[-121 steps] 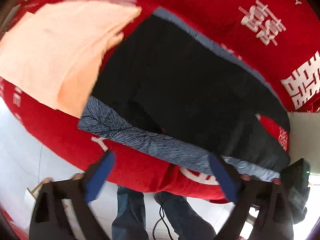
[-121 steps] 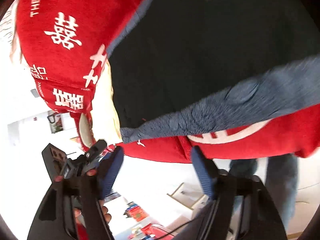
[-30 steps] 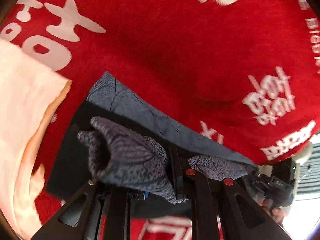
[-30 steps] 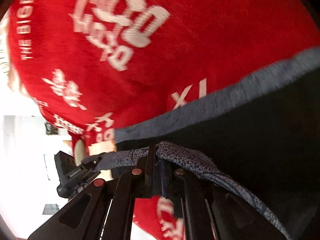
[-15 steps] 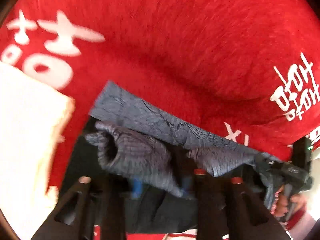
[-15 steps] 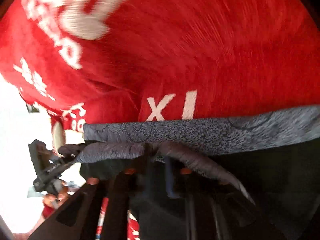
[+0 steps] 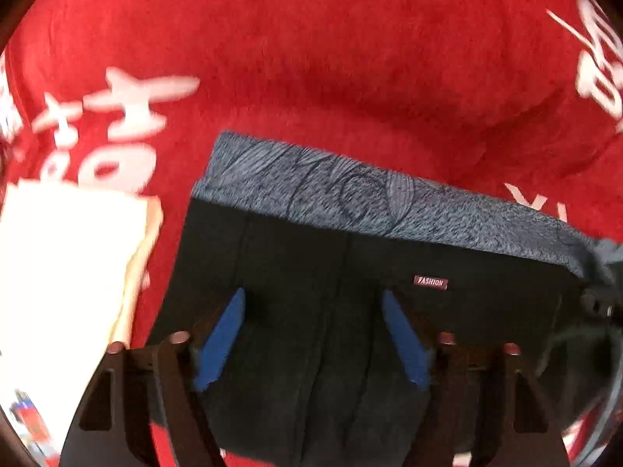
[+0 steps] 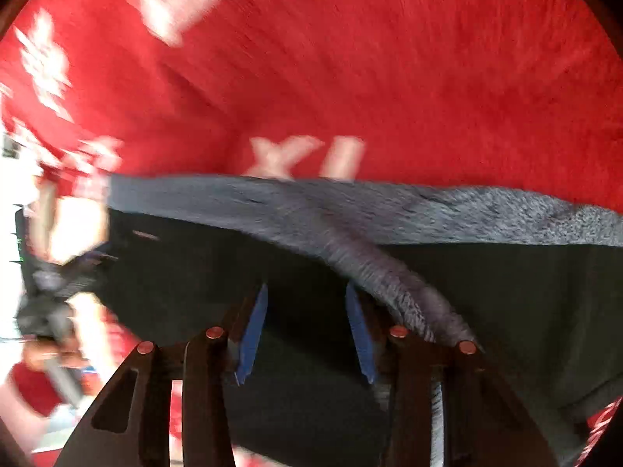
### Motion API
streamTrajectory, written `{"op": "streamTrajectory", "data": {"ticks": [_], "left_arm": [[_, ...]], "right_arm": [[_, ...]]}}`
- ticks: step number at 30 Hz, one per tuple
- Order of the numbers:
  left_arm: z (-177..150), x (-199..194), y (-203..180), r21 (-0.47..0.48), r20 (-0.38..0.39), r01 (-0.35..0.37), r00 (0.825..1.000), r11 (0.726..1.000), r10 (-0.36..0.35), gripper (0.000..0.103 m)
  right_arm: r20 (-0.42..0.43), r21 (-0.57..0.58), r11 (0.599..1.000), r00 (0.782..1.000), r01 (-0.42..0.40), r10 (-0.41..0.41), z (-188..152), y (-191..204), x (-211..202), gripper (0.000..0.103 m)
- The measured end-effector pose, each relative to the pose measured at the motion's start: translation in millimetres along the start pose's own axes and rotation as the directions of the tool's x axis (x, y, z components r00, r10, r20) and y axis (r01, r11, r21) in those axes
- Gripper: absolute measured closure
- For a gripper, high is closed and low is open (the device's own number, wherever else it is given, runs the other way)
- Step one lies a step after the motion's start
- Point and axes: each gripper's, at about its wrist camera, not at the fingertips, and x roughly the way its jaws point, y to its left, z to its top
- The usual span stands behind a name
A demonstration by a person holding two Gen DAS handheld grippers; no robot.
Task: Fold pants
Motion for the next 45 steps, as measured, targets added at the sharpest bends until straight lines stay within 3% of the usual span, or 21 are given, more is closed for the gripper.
{"op": "streamTrajectory", "data": {"ticks": [4,9,11,15,19,24,25,28,30,31,34,37,40,45], "left_arm": [[-4.5,-4.3,-13.7,0.059,-0.036,-0.037,0.999,0.998,0.04,0.018],[-26.1,-36.5,-45.2,0.081,-0.062,0.051,0.997,0.995,-0.046,0.018],[-38.2,-47.1,-68.9,0.113,-0.076,0.094,0.993,0.989,-0.086,0.018],[-61.6,-65.9,-117.0,0.17,-0.122,0.208,0.974,0.963,-0.189,0.018],[-83.9,-77.6,-168.7,0.209,-0.181,0.355,0.93,0.911,-0.32,0.018],[-103.0,-82.5,-228.6,0.18,-0.274,0.538,0.831,0.823,-0.483,0.018],[-106.6,-81.2,-239.3,0.182,-0.285,0.559,0.817,0.809,-0.5,0.018],[-110.1,-71.4,-254.6,0.17,-0.315,0.581,0.797,0.796,-0.514,0.018],[-112.3,-67.9,-260.9,0.136,-0.333,0.617,0.766,0.775,-0.55,0.018],[-113.4,-68.0,-265.7,0.131,-0.336,0.624,0.759,0.771,-0.557,0.018],[-115.1,-67.1,-276.1,0.132,-0.335,0.621,0.762,0.773,-0.555,0.018],[-116.2,-66.1,-286.4,0.127,-0.336,0.617,0.763,0.776,-0.552,0.018],[-117.8,-65.5,-293.3,0.136,-0.344,0.597,0.777,0.79,-0.528,0.019],[-123.0,-65.4,-299.1,0.148,-0.341,0.561,0.802,0.814,-0.49,0.019]], "right_arm": [[0.054,0.013,0.999,0.998,-0.03,0.029,-1.9,-5.9,-14.5,0.06],[0.153,0.085,0.991,0.984,-0.104,0.09,-28.4,-28.3,-61.6,0.04],[0.178,0.133,0.982,0.978,-0.132,0.107,-51.1,-42.5,-82.2,0.04],[0.195,0.206,0.974,0.979,-0.094,0.053,-98.9,-61.2,-108.3,0.039],[0.203,0.305,0.951,0.979,-0.044,-0.02,-161.3,-90.0,-127.9,0.039],[0.19,0.472,0.881,0.975,0.014,-0.117,-252.1,-127.1,-145.4,0.039],[0.197,0.502,0.865,0.972,0.014,-0.13,-271.1,-134.6,-150.2,0.039],[0.209,0.591,0.807,0.965,0.007,-0.161,-322.5,-152.9,-156.0,0.039],[0.212,0.64,0.768,0.961,0.002,-0.179,-348.2,-161.4,-156.4,0.039],[0.22,0.663,0.749,0.958,-0.009,-0.184,-361.1,-166.4,-158.0,0.039],[0.254,0.684,0.728,0.951,-0.049,-0.176,-384.2,-177.2,-158.0,0.039],[0.246,0.676,0.735,0.957,-0.055,-0.156,-393.9,-182.6,-148.8,0.039],[0.228,0.664,0.746,0.963,-0.048,-0.141,-395.5,-181.0,-133.8,0.039],[0.28,0.659,0.735,0.959,-0.161,-0.04,-407.5,-190.8,-126.2,0.039]]}}
